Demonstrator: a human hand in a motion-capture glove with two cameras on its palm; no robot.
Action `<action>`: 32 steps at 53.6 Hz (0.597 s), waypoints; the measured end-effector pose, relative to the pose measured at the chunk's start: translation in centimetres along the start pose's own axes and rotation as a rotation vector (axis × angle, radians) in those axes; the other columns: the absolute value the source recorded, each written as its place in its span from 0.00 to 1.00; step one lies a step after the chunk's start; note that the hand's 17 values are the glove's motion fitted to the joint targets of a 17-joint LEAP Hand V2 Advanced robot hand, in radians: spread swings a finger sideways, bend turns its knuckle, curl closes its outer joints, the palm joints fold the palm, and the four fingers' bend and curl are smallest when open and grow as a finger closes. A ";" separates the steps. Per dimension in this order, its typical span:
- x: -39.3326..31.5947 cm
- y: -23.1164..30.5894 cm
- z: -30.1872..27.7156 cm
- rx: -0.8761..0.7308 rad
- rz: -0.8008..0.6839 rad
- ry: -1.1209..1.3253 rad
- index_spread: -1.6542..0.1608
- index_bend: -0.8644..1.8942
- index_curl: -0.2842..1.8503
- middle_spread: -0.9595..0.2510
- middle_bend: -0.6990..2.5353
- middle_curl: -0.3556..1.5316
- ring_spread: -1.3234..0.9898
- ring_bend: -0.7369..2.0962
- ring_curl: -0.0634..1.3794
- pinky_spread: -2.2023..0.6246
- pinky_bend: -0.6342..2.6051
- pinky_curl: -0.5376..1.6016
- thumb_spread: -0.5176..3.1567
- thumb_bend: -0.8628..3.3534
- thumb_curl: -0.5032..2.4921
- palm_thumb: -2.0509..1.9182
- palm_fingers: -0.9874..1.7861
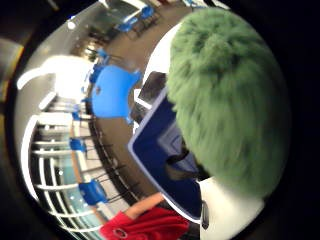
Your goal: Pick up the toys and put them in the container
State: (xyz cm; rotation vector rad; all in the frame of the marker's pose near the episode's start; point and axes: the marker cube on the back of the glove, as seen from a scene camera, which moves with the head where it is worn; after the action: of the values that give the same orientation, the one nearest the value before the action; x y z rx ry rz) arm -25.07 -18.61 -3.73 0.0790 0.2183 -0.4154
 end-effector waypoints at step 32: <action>13.0 12.7 0.8 0.037 0.149 -0.149 0.71 0.36 0.35 0.72 0.25 0.35 0.58 0.31 0.21 0.80 0.47 0.41 0.45 0.19 0.30 0.51 0.27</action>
State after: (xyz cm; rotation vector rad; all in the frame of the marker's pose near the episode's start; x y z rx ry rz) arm -8.13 -12.25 -5.53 0.0997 0.0569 -0.2751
